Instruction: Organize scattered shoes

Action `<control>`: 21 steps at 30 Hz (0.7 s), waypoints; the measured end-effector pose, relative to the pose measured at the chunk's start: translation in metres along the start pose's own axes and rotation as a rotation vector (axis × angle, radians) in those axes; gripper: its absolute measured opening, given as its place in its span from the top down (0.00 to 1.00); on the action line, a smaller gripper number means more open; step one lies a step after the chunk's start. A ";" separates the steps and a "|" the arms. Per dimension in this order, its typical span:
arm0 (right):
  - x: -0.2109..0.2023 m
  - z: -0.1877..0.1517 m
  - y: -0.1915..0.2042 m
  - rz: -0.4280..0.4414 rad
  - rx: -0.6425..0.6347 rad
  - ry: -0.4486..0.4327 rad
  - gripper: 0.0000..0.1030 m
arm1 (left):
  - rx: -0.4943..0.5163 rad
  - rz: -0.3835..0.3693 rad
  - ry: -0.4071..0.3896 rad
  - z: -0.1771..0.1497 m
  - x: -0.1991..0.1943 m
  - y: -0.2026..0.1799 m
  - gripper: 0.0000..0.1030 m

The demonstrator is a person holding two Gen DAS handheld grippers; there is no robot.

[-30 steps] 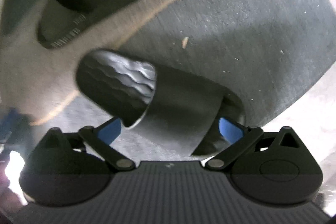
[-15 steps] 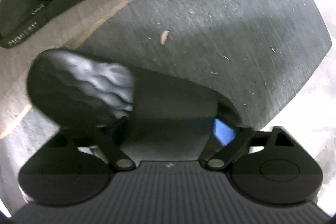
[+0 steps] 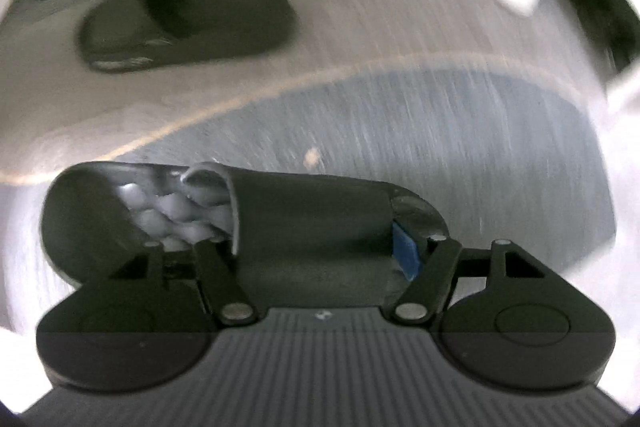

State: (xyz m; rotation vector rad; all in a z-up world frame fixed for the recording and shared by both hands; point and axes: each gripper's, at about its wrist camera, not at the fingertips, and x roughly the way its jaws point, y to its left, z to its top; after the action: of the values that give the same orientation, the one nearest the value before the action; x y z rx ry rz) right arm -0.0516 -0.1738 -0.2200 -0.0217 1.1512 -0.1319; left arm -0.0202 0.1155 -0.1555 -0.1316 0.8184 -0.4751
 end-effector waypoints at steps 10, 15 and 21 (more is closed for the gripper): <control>-0.027 0.001 0.022 0.200 -0.776 -0.292 0.32 | 0.043 0.036 0.021 -0.004 -0.001 -0.010 0.24; -0.026 -0.005 0.031 0.380 -1.273 -0.316 0.35 | 0.034 0.051 0.035 -0.005 0.004 -0.009 0.24; 0.004 -0.006 0.045 0.430 -1.569 -0.221 0.74 | 0.007 0.058 0.047 -0.006 0.013 -0.003 0.24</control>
State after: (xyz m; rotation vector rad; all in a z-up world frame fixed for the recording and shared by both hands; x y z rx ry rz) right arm -0.0516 -0.1289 -0.2303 -1.1321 0.7645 1.1445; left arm -0.0179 0.1071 -0.1672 -0.0900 0.8641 -0.4283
